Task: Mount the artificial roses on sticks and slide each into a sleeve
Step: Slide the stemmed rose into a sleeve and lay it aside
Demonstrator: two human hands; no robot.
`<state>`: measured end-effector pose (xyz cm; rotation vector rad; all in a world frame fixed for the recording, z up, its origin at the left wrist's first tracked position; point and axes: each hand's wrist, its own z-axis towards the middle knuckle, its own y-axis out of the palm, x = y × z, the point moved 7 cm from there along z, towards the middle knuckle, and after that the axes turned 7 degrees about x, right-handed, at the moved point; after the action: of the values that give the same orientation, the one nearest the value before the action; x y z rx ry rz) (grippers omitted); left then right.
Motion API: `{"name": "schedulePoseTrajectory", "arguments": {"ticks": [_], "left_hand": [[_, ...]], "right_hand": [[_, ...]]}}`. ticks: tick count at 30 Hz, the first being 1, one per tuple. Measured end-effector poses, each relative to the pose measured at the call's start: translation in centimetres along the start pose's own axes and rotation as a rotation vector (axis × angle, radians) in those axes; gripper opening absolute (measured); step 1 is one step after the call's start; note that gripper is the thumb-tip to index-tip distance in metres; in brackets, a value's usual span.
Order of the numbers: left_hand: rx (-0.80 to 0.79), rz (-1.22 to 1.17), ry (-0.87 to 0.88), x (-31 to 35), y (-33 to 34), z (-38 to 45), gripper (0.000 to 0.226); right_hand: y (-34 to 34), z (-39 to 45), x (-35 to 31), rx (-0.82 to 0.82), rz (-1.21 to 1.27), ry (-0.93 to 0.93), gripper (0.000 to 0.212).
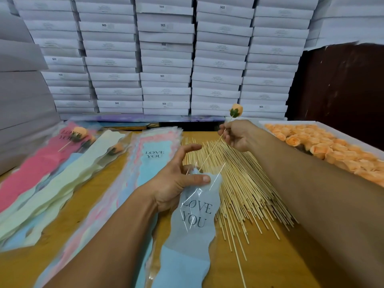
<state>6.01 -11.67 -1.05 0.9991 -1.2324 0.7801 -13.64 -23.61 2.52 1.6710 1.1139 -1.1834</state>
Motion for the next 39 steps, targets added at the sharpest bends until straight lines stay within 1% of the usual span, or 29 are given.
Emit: {"name": "schedulePoseTrajectory", "arguments": {"ticks": [2,4,8,14,18,24,32,35,39], "left_hand": [[0.005,0.047,0.011,0.0,0.0,0.0,0.062],[0.005,0.026,0.005,-0.1,0.1,0.0,0.051],[0.048,0.037,-0.007,-0.2,-0.2,0.1,0.051],[0.015,0.038,0.006,-0.1,0.1,0.0,0.049],[-0.006,0.014,-0.016,0.0,0.3,-0.1,0.038],[0.038,0.029,-0.013,-0.1,0.0,0.2,0.019],[0.075,0.091,-0.013,-0.1,-0.5,0.1,0.019],[0.072,0.139,-0.008,0.0,-0.3,0.0,0.022],[0.048,0.165,-0.006,0.1,-0.1,-0.1,0.021]], "right_hand": [[0.0,0.0,0.1,0.002,-0.006,-0.002,0.017],[-0.1,0.0,0.1,0.004,-0.011,-0.002,0.016],[-0.1,-0.1,0.1,-0.003,-0.014,0.002,0.016],[-0.4,0.0,-0.3,0.024,-0.009,-0.009,0.016],[-1.2,0.4,-0.5,0.065,0.017,-0.02,0.019],[-2.1,0.4,-0.4,0.093,0.051,-0.012,0.024],[-3.4,0.7,-1.1,0.193,0.077,-0.05,0.027],[-3.5,0.7,-1.1,0.195,0.039,-0.053,0.026],[-3.0,0.5,-0.8,0.156,0.01,-0.037,0.025]]}}
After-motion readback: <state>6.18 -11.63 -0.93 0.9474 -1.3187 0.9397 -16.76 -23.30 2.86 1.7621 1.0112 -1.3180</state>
